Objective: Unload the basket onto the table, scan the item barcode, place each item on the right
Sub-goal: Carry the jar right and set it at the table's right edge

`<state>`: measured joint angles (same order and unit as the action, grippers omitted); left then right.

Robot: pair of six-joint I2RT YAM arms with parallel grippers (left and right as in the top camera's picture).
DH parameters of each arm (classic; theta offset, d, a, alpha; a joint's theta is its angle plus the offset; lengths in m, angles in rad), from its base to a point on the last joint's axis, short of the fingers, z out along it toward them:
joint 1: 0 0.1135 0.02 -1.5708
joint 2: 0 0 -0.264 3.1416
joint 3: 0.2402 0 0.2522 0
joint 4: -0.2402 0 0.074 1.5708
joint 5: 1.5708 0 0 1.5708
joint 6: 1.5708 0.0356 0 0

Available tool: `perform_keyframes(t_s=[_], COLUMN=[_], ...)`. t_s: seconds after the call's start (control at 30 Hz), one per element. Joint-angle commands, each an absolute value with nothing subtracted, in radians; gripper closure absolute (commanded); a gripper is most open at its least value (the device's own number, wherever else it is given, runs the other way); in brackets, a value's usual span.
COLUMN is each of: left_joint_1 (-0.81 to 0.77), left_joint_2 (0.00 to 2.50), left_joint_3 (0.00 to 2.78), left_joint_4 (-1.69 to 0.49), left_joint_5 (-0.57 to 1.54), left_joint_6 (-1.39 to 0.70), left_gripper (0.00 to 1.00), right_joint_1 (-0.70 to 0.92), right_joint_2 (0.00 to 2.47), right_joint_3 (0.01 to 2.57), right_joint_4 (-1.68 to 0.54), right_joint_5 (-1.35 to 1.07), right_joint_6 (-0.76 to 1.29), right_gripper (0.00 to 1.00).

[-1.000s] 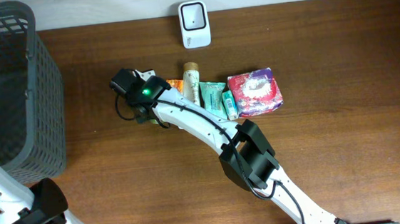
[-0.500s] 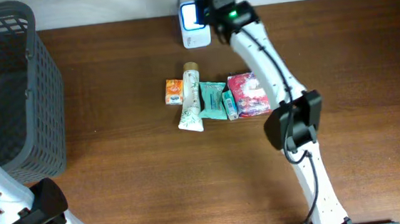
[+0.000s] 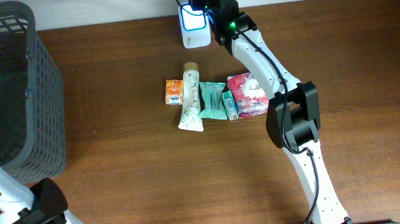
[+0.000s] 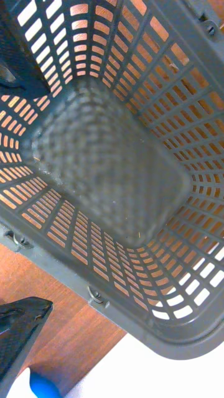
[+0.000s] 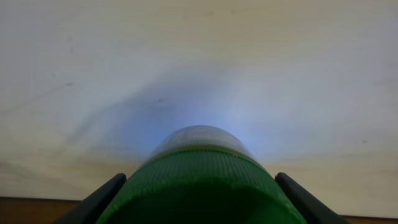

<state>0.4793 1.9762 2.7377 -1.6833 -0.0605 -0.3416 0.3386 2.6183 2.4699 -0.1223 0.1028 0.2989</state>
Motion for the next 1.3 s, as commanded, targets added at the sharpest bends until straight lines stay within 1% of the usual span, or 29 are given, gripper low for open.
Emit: perform_keyframes(t_s=[0.0, 0.17, 0.2, 0.27, 0.3, 0.37, 0.43, 0.53, 0.57, 0.6, 0.7, 0.73, 0.77, 0.87, 0.9, 0.93, 0.97, 1.07, 1.13, 1.17, 1.2, 1.27], left_joint_1=[0.481, 0.481, 0.481, 0.481, 0.481, 0.481, 0.481, 0.481, 0.481, 0.481, 0.481, 0.481, 0.481, 0.481, 0.481, 0.481, 0.481, 0.481, 0.481, 0.481, 0.481, 0.481], left_joint_2=[1.971, 1.971, 1.971, 1.971, 1.971, 1.971, 1.971, 1.971, 1.971, 1.971, 1.971, 1.971, 1.971, 1.971, 1.971, 1.971, 1.971, 1.971, 1.971, 1.971, 1.971, 1.971], left_joint_3=[2.740, 2.740, 2.740, 2.740, 2.740, 2.740, 2.740, 2.740, 2.740, 2.740, 2.740, 2.740, 2.740, 2.740, 2.740, 2.740, 2.740, 2.740, 2.740, 2.740, 2.740, 2.740], left_joint_4=[-1.682, -1.682, -1.682, -1.682, -1.682, -1.682, -1.682, -1.682, -1.682, -1.682, -1.682, -1.682, -1.682, -1.682, -1.682, -1.682, -1.682, -1.682, -1.682, -1.682, -1.682, -1.682], left_joint_5=[-0.065, -0.065, -0.065, -0.065, -0.065, -0.065, -0.065, -0.065, -0.065, -0.065, -0.065, -0.065, -0.065, -0.065, -0.065, -0.065, -0.065, -0.065, -0.065, -0.065, -0.065, -0.065], left_joint_6=[-0.348, -0.348, -0.348, -0.348, -0.348, -0.348, -0.348, -0.348, -0.348, -0.348, -0.348, -0.348, -0.348, -0.348, -0.348, -0.348, -0.348, -0.348, -0.348, -0.348, -0.348, -0.348], left_gripper=[0.01, 0.01, 0.01, 0.01, 0.01, 0.01, 0.01, 0.01, 0.01, 0.01, 0.01, 0.01, 0.01, 0.01, 0.01, 0.01, 0.01, 0.01, 0.01, 0.01, 0.01, 0.01], right_joint_1=[0.351, 0.331, 0.316, 0.265, 0.228, 0.133, 0.037, -0.204, -0.262, -0.347, -0.515, -0.565, -0.598, -0.646, -0.655, -0.658, -0.658, -0.653, -0.648, -0.641, -0.630, -0.574], right_joint_2=[2.605, 2.585, 2.561, 2.463, 2.421, 2.365, 2.349, 2.346, 2.347, 2.355, 2.374, 2.378, 2.378, 2.378, 2.378, 2.378, 2.374, 2.331, 2.284, 2.269, 2.261, 2.262], right_joint_3=[2.468, 2.473, 2.473, 2.473, 2.473, 2.473, 2.473, 2.472, 2.472, 2.472, 2.424, 2.376, 2.319, 2.151, 2.095, 2.069, 2.071, 2.181, 2.330, 2.414, 2.479, 2.520], right_joint_4=[-0.107, -0.104, -0.142, -0.313, -0.410, -0.561, -0.665, -0.905, -0.951, -1.010, -1.074, -1.067, -1.047, -0.985, -0.962, -0.955, -0.959, -1.032, -1.146, -1.216, -1.279, -1.374], right_joint_5=[0.101, 0.146, 0.146, 0.146, 0.146, 0.145, 0.146, 0.146, 0.146, 0.147, 0.146, 0.146, 0.146, 0.146, 0.146, 0.147, 0.146, 0.146, 0.098, -0.002, -0.154, -0.503], right_joint_6=[0.296, 0.296, 0.296, 0.301, 0.362, 0.434, 0.478, 0.480, 0.480, 0.459, 0.453, 0.453, 0.444, 0.442, 0.442, 0.442, 0.441, 0.327, 0.325, 0.320, 0.277, 0.183], right_gripper=[0.41, 0.41, 0.42, 0.43, 0.43, 0.42, 0.42, 0.42, 0.42, 0.39, 0.40, 0.39, 0.35, 0.31, 0.27, 0.19, 0.16, 0.07, 0.07, 0.07, 0.07, 0.07])
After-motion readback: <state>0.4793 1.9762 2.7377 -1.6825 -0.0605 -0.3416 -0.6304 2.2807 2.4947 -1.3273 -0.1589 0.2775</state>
